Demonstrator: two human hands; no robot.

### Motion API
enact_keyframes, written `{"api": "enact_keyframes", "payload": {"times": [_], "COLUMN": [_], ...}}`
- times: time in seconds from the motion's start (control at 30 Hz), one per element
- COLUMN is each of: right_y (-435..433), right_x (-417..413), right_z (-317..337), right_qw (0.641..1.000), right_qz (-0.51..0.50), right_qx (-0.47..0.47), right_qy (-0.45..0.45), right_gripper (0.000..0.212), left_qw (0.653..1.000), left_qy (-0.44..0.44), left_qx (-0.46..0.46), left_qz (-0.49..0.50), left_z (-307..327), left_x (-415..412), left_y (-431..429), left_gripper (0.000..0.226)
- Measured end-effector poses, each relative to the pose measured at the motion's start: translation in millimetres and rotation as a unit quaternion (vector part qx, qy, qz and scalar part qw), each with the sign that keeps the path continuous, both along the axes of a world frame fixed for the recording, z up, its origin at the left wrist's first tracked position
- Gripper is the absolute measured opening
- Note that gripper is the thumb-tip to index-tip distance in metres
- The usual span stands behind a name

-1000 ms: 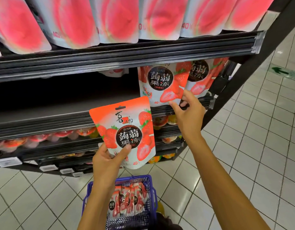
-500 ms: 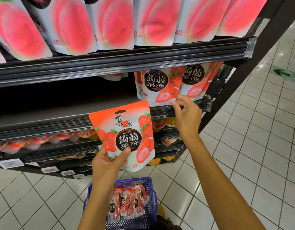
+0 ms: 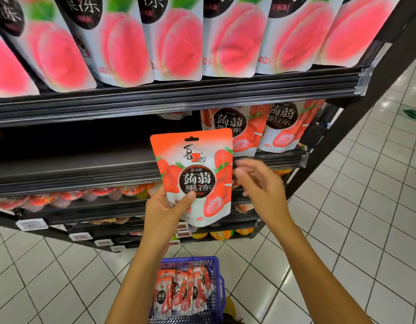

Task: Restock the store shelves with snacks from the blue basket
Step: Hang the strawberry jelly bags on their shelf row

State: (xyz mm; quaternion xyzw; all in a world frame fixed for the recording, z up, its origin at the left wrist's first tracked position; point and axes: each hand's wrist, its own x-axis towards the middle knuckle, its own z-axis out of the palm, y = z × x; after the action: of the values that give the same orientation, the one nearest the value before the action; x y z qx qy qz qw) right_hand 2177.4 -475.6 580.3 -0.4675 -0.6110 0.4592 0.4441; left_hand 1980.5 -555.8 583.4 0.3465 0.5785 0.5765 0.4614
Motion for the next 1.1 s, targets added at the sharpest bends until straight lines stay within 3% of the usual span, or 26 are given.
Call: {"api": "enact_keyframes", "payload": {"times": [0.1, 0.3, 0.47, 0.6, 0.7, 0.9, 1.0, 1.1], "right_y": [-13, -9, 0, 7, 10, 15, 11, 8], "right_x": [-11, -34, -51, -68, -83, -92, -81, -73], "right_z": [-4, 6, 16, 21, 27, 12, 2, -5], "right_qw": [0.990, 0.995, 0.996, 0.997, 0.995, 0.996, 0.996, 0.985], "right_qz": [0.136, 0.074, 0.031, 0.001, -0.020, -0.025, -0.058, -0.109], "right_qx": [-0.040, -0.024, -0.008, 0.024, 0.061, 0.064, 0.067, 0.092], "right_qy": [-0.012, 0.055, 0.081, 0.079, 0.083, 0.048, -0.019, -0.098], "right_gripper": [0.030, 0.031, 0.029, 0.025, 0.030, 0.028, 0.037, 0.029], "left_qw": [1.000, 0.996, 0.961, 0.927, 0.925, 0.887, 0.879, 0.880], "left_qy": [0.009, 0.053, 0.198, 0.331, 0.365, 0.459, 0.475, 0.474], "left_qx": [0.016, 0.058, 0.103, 0.124, 0.078, 0.025, 0.021, 0.016], "left_qz": [0.000, 0.029, 0.162, 0.122, 0.071, 0.039, 0.034, 0.030], "left_z": [4, 15, 16, 8, 3, -11, -17, -22], "left_x": [-3, -12, 3, 11, 11, 8, 10, 12], "left_y": [8, 23, 12, 3, 8, 21, 19, 19], "left_gripper": [0.036, 0.045, 0.052, 0.041, 0.046, 0.055, 0.058, 0.060]}}
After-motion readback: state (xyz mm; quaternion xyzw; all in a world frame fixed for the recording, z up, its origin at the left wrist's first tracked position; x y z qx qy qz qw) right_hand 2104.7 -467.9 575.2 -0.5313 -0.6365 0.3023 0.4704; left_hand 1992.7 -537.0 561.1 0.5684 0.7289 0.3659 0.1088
